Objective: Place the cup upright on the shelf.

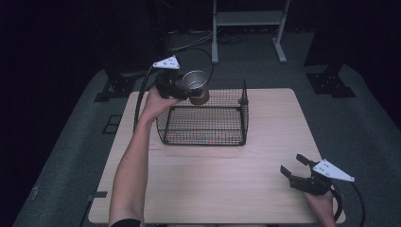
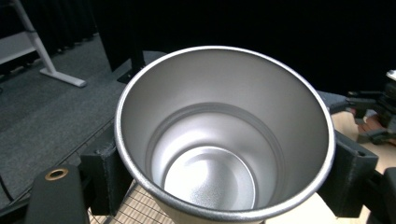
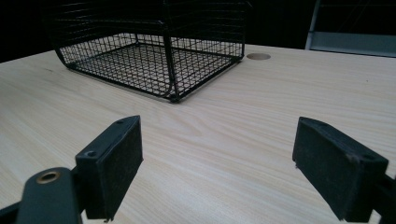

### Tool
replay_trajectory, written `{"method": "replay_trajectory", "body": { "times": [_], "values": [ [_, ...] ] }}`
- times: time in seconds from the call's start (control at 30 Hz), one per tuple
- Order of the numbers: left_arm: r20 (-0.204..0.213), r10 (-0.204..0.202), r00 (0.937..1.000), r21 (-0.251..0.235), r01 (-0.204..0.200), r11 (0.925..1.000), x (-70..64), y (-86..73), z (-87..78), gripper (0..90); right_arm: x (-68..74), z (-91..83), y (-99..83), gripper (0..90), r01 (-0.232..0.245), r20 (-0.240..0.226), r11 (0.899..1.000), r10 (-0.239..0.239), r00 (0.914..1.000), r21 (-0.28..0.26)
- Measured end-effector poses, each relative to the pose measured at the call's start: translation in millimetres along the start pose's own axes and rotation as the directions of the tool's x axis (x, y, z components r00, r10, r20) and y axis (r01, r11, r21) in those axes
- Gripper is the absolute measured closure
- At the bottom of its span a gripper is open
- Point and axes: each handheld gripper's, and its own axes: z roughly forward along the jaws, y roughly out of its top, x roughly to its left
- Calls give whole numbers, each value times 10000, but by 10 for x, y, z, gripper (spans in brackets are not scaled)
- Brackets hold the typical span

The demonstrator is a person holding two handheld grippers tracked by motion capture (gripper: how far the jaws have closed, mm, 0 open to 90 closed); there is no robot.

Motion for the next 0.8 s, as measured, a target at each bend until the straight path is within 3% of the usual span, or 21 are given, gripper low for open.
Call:
{"method": "replay_trajectory", "body": {
  "times": [0.17, 0.33, 0.8],
  "values": [
    [-90, -258, 9996, 102, 259, 9996, 67, -68, 82, 177, 18, 36, 27, 152, 57, -92, 10000, -57, 9999, -40],
    [-219, -145, 9997, 314, 152, 9994, 94, -105, 179, 177, 26, 52, 25, 152, 79, -134, 9999, -78, 9999, 88],
    [-347, -690, 9970, 909, 719, 9933, 197, -273, 404, 177, 17, 52, 12, 152, 57, -220, 9999, -53, 9997, 139]
  ]
}}
